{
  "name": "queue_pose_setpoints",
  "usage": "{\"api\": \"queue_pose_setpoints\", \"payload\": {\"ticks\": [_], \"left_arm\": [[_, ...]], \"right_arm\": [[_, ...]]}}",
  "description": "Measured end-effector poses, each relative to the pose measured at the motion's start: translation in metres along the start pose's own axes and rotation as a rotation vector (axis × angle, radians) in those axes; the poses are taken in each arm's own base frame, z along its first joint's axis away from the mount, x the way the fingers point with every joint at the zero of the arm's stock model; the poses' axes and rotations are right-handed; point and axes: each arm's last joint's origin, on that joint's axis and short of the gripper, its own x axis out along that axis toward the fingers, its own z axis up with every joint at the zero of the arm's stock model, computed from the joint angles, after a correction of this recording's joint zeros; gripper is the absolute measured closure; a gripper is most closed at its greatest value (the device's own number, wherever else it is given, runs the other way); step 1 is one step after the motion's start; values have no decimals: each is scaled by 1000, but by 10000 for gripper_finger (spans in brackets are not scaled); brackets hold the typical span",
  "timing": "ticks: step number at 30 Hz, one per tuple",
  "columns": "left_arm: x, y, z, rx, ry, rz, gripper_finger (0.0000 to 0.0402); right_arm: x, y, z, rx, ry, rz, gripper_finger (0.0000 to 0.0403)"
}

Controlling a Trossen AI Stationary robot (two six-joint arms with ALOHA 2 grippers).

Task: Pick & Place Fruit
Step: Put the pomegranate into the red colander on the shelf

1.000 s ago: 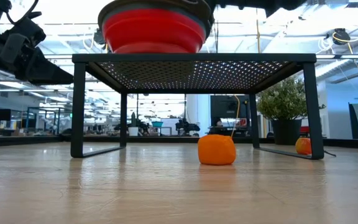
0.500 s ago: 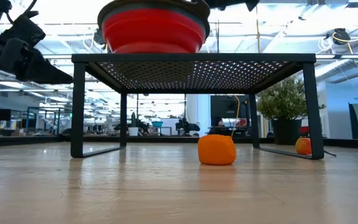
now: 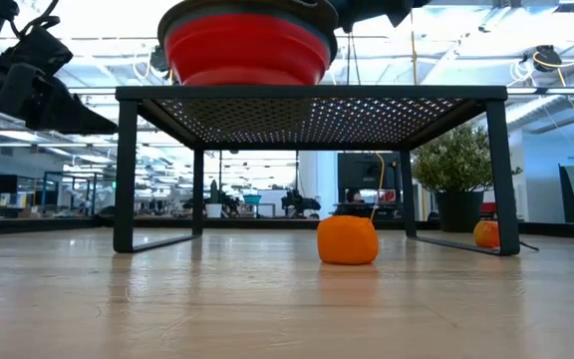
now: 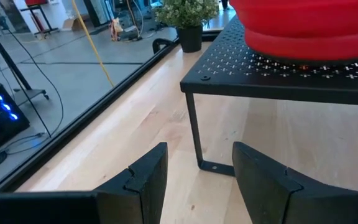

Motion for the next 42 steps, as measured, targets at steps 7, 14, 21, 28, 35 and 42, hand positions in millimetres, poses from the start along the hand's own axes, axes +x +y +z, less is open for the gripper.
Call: {"api": "queue_pose_setpoints", "payload": {"ticks": [7,14,21,28,35,42], "left_arm": [[0,0,0,0,1,0,222],[0,0,0,0,1,0,222],[0,0,3,-36,-29,0,222],[-3,2,25,-245,-238,-13,222],[-14,9,52,-444,-520,10,222],[-25,16,66,-657,-704,-34,222]], "right_arm": [[2,7,-2,-89,3,13,204],[3,9,-2,-161,2,-2,204],[2,9,-2,-182,-4,-26,204],[2,9,-2,-180,-5,-26,204],[2,9,-1,-181,-7,-26,204],[2,9,-1,-182,-13,-25,204]]}}
